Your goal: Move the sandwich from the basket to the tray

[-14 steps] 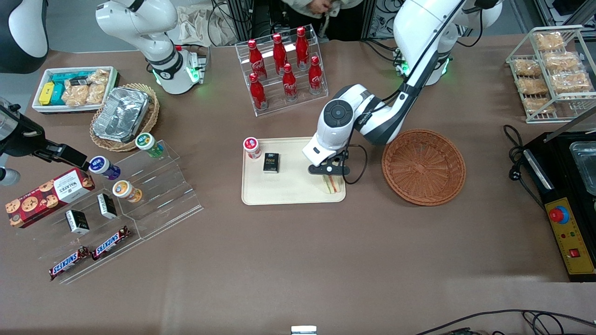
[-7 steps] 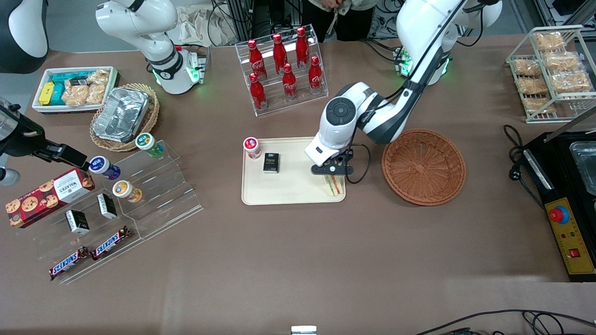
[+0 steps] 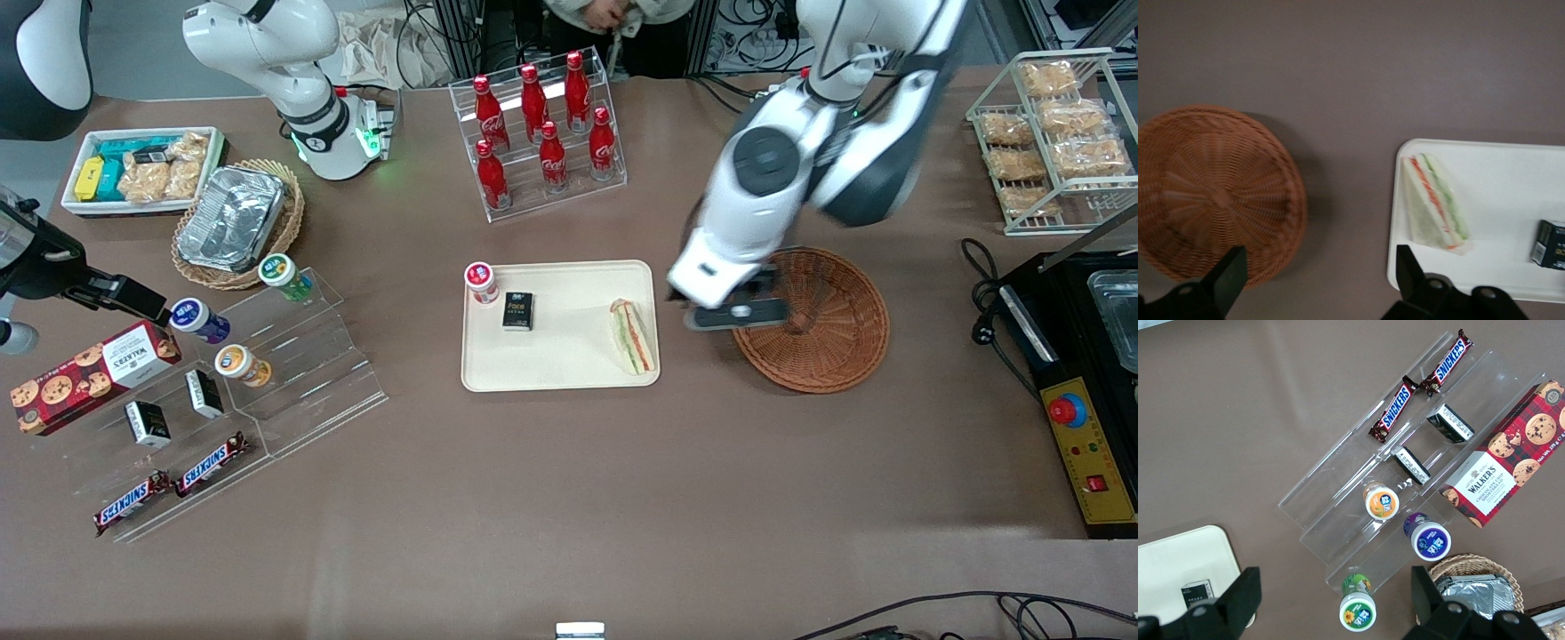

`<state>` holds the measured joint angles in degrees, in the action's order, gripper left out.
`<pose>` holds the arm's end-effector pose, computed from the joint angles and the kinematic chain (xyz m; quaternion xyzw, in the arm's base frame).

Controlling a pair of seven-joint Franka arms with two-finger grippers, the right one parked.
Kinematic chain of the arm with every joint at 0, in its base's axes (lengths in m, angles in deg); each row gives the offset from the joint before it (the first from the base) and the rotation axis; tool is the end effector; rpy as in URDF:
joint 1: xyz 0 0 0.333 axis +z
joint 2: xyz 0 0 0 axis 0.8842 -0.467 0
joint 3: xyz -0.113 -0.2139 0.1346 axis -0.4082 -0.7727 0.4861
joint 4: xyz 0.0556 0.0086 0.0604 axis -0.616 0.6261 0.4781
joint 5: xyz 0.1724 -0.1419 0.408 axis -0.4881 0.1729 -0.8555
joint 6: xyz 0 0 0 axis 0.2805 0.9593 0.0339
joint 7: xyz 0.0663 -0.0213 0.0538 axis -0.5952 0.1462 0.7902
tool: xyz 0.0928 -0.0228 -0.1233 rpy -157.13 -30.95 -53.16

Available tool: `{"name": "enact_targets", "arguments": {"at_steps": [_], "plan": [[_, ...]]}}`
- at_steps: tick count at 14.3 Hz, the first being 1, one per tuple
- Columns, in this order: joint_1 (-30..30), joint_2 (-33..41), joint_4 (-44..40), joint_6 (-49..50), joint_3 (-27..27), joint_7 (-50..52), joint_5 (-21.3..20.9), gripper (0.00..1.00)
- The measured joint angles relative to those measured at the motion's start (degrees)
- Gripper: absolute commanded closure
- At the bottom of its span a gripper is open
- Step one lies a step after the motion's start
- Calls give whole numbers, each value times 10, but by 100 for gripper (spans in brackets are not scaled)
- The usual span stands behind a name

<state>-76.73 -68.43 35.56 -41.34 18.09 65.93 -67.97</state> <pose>0.5735 -0.3145 0.3406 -0.9987 -0.0438 0.0053 0.0250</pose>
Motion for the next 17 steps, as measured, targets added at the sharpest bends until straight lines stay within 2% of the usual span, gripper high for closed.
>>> {"name": "enact_targets", "arguments": {"at_steps": [4, 9, 11, 14, 17], "plan": [[73, 32, -2, 18, 1, -67, 1, 2], [153, 95, -7, 85, 3, -211, -2, 4], [180, 115, -7, 96, 2, -236, -1, 1], [195, 129, -7, 127, 6, -250, -2, 1], [165, 133, -7, 139, 43, -252, -1, 1]]}}
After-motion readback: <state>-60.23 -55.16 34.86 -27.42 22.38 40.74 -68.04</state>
